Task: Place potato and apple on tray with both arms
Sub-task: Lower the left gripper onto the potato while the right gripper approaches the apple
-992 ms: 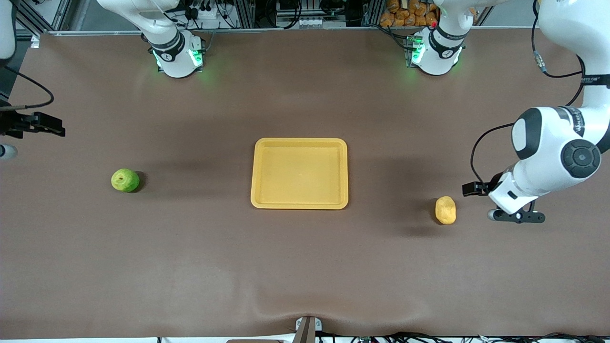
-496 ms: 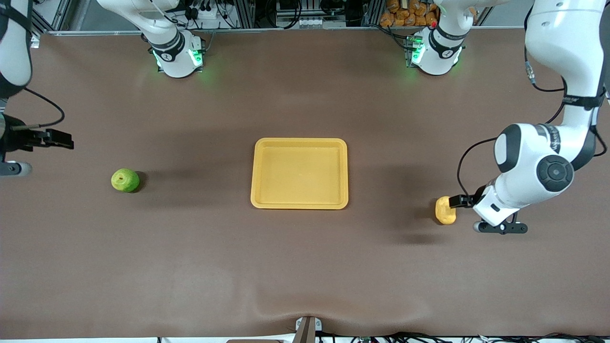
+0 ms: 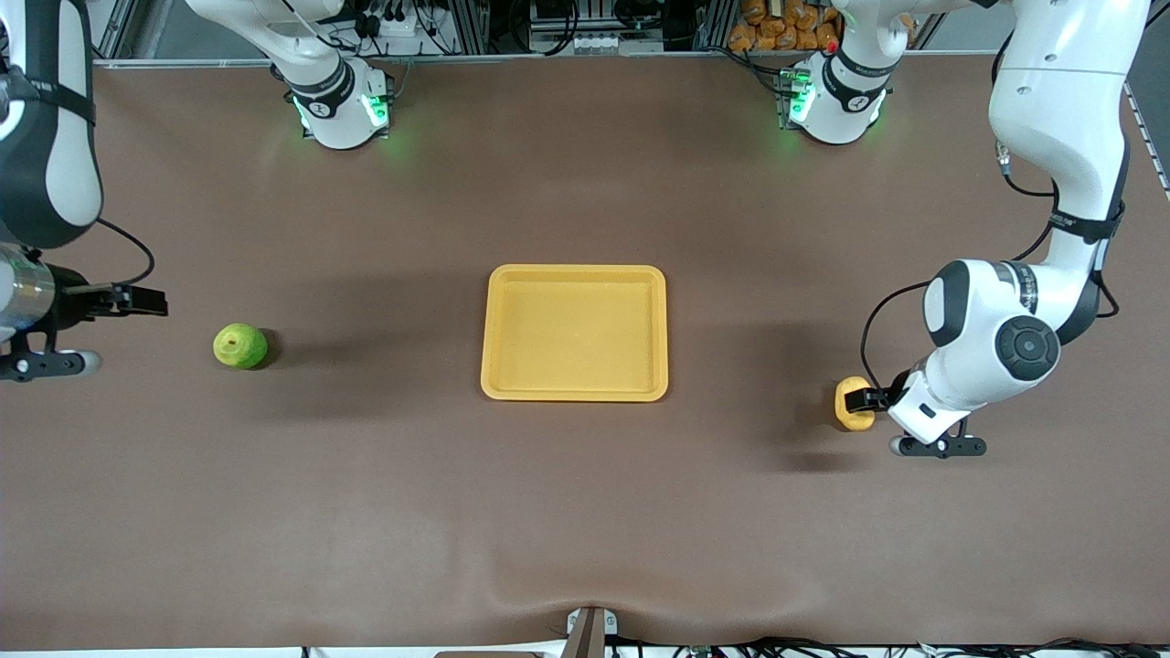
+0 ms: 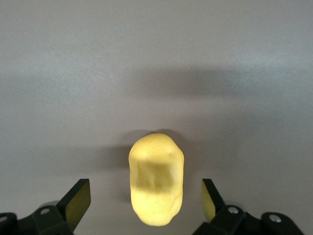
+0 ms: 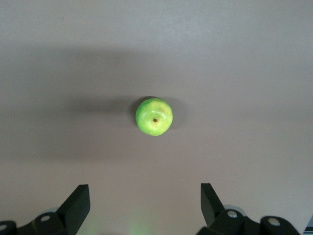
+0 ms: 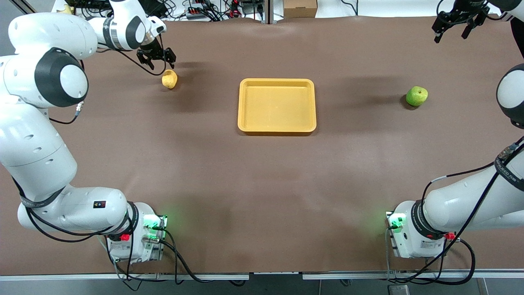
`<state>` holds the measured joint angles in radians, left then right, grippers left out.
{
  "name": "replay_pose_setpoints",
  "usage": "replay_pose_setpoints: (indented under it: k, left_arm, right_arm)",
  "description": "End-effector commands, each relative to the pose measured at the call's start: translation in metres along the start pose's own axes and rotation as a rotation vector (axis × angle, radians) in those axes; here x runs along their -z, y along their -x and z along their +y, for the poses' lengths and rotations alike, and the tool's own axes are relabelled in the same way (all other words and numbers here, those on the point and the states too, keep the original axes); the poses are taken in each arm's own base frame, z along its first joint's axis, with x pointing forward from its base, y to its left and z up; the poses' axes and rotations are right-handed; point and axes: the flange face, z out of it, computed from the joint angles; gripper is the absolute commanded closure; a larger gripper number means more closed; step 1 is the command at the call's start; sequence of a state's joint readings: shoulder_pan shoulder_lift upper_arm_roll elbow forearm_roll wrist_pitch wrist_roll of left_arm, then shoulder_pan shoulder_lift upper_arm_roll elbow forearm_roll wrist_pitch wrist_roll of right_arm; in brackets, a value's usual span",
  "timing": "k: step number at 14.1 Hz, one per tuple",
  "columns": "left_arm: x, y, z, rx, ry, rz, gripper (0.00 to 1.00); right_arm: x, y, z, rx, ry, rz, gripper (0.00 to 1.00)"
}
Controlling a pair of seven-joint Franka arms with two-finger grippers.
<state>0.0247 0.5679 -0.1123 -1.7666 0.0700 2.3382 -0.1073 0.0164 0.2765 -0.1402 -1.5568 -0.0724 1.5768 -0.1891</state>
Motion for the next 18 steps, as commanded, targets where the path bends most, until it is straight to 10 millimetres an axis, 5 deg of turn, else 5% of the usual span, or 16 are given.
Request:
replay_pose_setpoints:
  k: [1,10,11,12,14,15,18]
  left_arm:
    - [-0.005,0.0,0.003,0.017,-0.001,0.004,0.0]
    - [-0.053,0.004,0.009,0.047,0.002,-0.062,0.0]
    - [-0.053,0.002,0.009,0.049,0.003,-0.058,0.12]
    - [-0.055,0.003,0.009,0.049,0.003,-0.061,0.37]
    - [-0.054,0.003,0.008,0.052,0.003,-0.061,0.67]
    - [-0.053,0.002,0.008,0.053,0.003,-0.058,0.76]
    - [-0.036,-0.002,0.005,0.058,0.002,-0.035,0.78]
  right_arm:
    - [-0.022,-0.009,0.025,-0.047,-0.087,-0.019,0.0]
    - [-0.1,-0.031,0.047,-0.105,-0.121,-0.041,0.0]
    - [-0.11,-0.035,0.046,-0.119,-0.122,-0.057,0.0]
    - [-0.119,-0.036,0.048,-0.137,-0.123,-0.07,0.0]
    - [-0.132,-0.037,0.05,-0.146,-0.124,-0.066,0.0]
    - [-0.14,-0.036,0.05,-0.146,-0.123,-0.063,0.0]
    - [-0.166,-0.033,0.052,-0.157,-0.123,-0.051,0.0]
